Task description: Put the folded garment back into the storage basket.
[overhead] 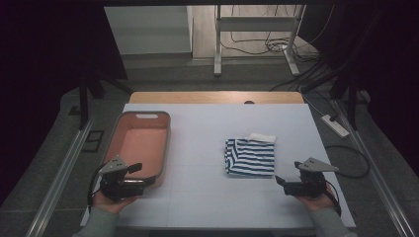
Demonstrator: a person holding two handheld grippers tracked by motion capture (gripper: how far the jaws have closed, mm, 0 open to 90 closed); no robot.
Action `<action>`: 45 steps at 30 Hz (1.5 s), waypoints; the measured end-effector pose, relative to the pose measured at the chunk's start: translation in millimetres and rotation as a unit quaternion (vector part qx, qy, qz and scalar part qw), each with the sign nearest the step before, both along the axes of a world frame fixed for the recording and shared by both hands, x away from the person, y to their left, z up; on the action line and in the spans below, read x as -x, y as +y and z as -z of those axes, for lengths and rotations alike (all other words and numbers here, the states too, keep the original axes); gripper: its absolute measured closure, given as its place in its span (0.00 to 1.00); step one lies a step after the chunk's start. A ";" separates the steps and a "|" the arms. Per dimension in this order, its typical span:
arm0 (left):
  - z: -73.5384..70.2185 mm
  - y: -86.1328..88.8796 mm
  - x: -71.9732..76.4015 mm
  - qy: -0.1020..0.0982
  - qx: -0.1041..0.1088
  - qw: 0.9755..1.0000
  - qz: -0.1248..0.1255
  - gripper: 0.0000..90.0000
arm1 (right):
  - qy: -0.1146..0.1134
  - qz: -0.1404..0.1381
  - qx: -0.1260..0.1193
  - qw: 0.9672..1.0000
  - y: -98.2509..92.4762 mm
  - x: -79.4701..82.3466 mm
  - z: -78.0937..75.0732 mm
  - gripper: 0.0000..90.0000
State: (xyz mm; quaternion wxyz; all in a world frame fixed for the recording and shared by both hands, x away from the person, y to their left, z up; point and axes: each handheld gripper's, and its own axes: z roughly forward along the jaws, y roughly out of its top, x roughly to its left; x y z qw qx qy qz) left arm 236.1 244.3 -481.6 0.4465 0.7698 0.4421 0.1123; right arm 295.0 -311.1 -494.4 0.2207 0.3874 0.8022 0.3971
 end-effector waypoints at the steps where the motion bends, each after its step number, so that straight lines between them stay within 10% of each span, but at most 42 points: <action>1: -0.1 0.2 0.3 -0.001 0.000 1.000 -0.001 0.25 | 0.000 -0.001 0.001 1.000 0.6 0.2 0.2 0.12; 45: -4.5 -17.2 -3.0 -0.001 -0.006 1.000 0.018 0.25 | -0.001 -0.008 0.002 1.000 2.6 1.3 0.5 0.13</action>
